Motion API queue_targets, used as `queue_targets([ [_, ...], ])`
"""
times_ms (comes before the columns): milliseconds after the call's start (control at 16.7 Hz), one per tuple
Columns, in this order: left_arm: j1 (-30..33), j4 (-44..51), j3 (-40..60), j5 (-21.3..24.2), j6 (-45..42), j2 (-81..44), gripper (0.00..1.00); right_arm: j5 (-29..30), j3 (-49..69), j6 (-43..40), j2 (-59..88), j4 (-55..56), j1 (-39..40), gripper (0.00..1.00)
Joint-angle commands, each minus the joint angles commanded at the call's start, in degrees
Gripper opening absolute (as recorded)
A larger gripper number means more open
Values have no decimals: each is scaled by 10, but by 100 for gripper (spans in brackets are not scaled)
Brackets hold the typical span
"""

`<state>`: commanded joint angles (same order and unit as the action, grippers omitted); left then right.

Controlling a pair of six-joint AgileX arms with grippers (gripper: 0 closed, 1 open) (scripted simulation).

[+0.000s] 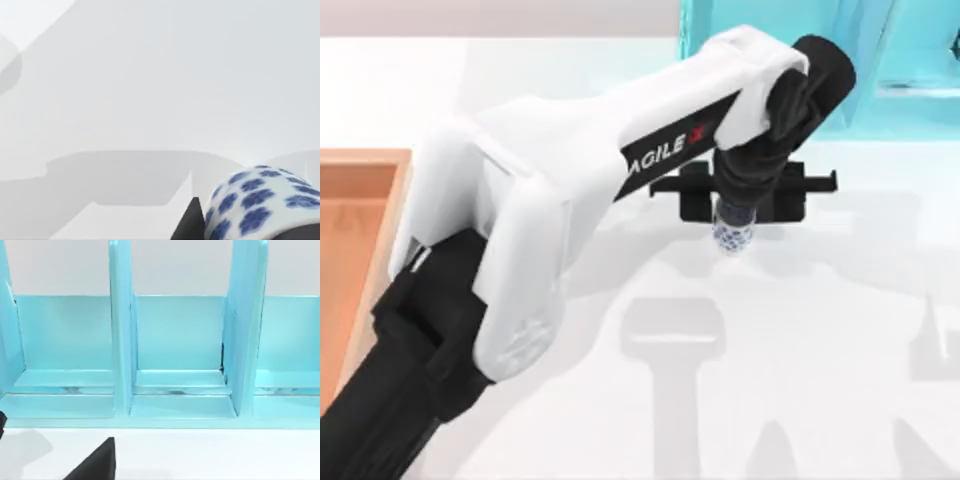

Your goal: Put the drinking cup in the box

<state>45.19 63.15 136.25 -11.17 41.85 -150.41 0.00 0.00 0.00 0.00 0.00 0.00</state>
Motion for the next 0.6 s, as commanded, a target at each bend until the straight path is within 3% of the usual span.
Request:
queue_targets([
  [180,0,0,0,0,0,0,2,0,0,0,0,0,0,100],
  [600,0,0,0,0,0,0,0,0,0,0,0,0,0,100],
])
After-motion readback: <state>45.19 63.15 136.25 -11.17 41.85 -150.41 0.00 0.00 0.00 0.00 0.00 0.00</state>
